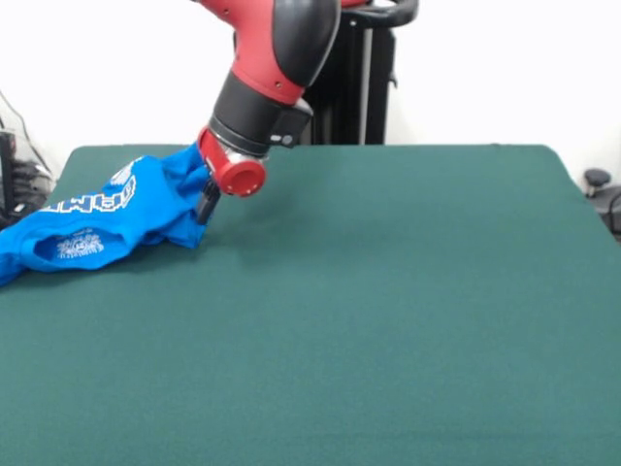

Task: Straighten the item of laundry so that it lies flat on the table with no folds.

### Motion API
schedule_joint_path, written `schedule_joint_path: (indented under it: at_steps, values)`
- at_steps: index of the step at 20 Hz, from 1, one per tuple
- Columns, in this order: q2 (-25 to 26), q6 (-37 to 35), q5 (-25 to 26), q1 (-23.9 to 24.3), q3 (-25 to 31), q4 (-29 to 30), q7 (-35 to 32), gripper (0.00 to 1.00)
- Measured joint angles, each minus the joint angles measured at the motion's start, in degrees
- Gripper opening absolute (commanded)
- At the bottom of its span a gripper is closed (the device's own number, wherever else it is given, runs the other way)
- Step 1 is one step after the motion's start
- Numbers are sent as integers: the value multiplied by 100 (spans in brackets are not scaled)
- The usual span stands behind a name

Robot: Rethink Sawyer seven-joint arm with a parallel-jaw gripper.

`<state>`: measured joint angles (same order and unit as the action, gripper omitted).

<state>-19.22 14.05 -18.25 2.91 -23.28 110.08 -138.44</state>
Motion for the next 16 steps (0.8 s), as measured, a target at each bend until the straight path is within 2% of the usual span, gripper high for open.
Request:
schedule_joint_path:
  at_steps: [9, 14, 15, 16]
  values:
    - [-420, -245, -26, 193, -38, 12, 0, 0]
    - [-317, -200, -147, 17, -154, 14, 0, 0]
    - [-249, -138, -143, 12, -148, 16, 0, 100]
    - [-246, -132, -140, 20, -140, 16, 0, 100]
